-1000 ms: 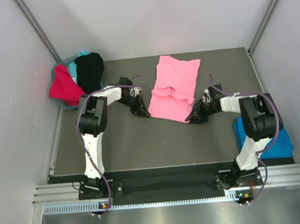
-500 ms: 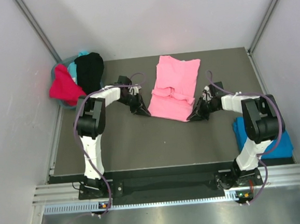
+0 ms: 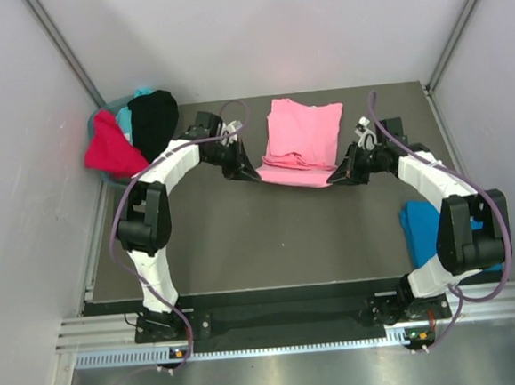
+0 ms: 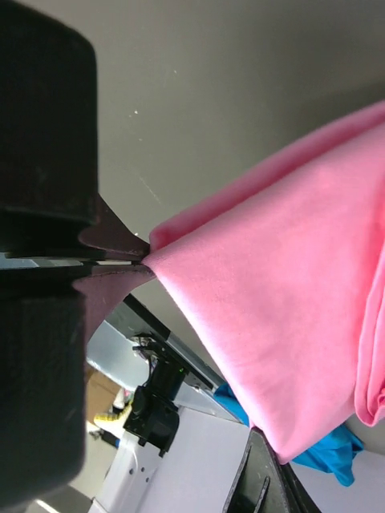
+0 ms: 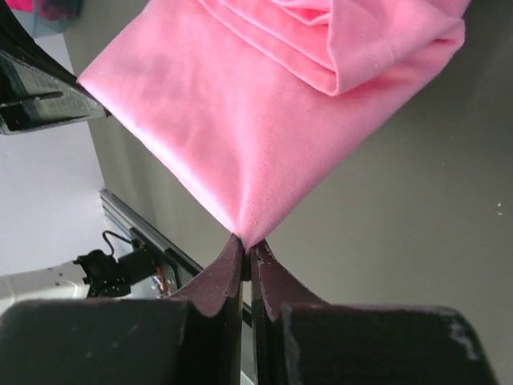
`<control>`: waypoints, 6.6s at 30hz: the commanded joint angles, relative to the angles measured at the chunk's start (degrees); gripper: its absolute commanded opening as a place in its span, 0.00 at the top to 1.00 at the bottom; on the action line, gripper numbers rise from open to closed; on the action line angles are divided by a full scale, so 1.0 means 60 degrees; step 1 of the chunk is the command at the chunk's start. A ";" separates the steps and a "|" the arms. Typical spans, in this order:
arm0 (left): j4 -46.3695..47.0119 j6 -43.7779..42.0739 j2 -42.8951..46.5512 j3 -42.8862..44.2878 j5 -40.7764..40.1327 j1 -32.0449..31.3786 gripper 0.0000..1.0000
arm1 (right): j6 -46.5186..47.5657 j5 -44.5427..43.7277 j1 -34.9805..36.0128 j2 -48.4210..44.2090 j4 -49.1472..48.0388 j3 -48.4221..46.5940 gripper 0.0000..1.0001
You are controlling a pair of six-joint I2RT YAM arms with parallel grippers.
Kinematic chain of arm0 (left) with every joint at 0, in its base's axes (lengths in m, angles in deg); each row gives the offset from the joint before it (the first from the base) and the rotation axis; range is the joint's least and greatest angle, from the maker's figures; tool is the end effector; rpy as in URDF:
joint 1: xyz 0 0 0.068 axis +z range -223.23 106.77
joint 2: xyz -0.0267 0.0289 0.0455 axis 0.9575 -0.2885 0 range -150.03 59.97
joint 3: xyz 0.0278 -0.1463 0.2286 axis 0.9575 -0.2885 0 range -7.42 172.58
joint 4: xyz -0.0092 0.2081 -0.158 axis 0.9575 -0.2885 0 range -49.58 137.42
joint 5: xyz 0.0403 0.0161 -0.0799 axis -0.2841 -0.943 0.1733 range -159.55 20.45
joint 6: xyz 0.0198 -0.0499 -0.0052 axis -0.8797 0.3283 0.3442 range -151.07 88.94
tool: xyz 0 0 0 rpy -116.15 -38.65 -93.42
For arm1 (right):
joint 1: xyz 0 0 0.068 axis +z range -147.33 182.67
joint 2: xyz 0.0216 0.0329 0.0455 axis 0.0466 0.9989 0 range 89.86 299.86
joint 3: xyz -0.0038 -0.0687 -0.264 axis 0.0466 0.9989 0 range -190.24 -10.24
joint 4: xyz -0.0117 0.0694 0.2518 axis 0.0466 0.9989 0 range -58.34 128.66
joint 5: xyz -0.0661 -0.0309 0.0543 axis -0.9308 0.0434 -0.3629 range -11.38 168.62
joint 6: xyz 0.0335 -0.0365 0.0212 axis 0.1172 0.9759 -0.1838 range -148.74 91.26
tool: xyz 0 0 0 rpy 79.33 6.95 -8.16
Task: Fold and stack the t-shirts
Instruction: Fold the tshirt, then neatly place the folded tshirt to the corner
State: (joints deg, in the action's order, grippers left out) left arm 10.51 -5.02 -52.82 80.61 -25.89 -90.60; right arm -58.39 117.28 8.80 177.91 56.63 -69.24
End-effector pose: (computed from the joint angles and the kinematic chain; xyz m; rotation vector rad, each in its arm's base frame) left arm 0.3908 -0.1480 0.2209 0.0678 2.7089 -1.2548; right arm 0.3100 0.0555 0.2285 0.2342 2.5408 1.0991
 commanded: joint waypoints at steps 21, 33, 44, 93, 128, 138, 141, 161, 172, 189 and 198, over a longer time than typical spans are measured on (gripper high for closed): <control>0.0466 -0.0313 0.1705 -0.0946 -0.0231 -0.0490 1.00 | 0.0489 0.0149 -0.0640 -0.1726 -0.0352 0.1601 1.00; 0.0658 -0.0883 -0.1089 0.2903 -0.0860 -0.0314 1.00 | 0.0268 0.0062 -0.1417 0.0747 -0.2257 -0.0959 1.00; 0.1520 -0.1279 -0.3977 0.6740 -0.1124 -0.0138 1.00 | 0.0635 -0.0144 -0.1754 0.4043 -0.2842 -0.4607 1.00; 0.3968 -0.0064 -0.3906 0.5368 0.1540 -0.0284 0.06 | 0.0284 0.0149 -0.1857 0.7193 -0.2609 -0.6528 0.21; 0.3734 -0.0122 -0.5356 0.6056 0.0780 -0.0665 0.09 | -0.0771 0.0193 -0.1095 0.9187 -0.2257 -0.7334 0.31; 0.3734 -0.0165 -0.5020 0.5940 0.0765 -0.0578 0.09 | -0.0961 0.0486 -0.0480 0.9377 -0.2638 -0.7466 0.49; 0.3705 -0.0209 -0.4800 0.5749 0.0736 -0.0548 0.09 | -0.1006 0.0472 -0.0377 0.9407 -0.2697 -0.7510 0.52; 0.0909 -0.3430 -0.2208 0.5866 -0.3391 0.0447 0.01 | 0.3044 0.0442 -0.1314 0.7022 0.0521 -0.7759 1.00; -0.0632 -0.4004 -0.1886 0.6174 -0.4904 0.0492 0.01 | 0.5936 -0.0875 -0.1344 0.3448 0.3366 -0.4788 1.00; 0.0643 -0.3608 -0.0859 0.4240 -0.4171 0.0521 0.01 | 0.7783 -0.2677 -0.1490 -0.2133 0.6209 -0.1431 1.00; 0.0862 -0.3198 -0.0991 0.4357 -0.3747 0.0521 0.01 | 0.8822 -0.3337 -0.2603 -0.3015 0.7102 -0.1798 1.00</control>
State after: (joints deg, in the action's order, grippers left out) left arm 11.87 -25.79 -61.89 106.34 -50.52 -87.52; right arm -9.40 98.76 -4.86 161.48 96.45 -77.83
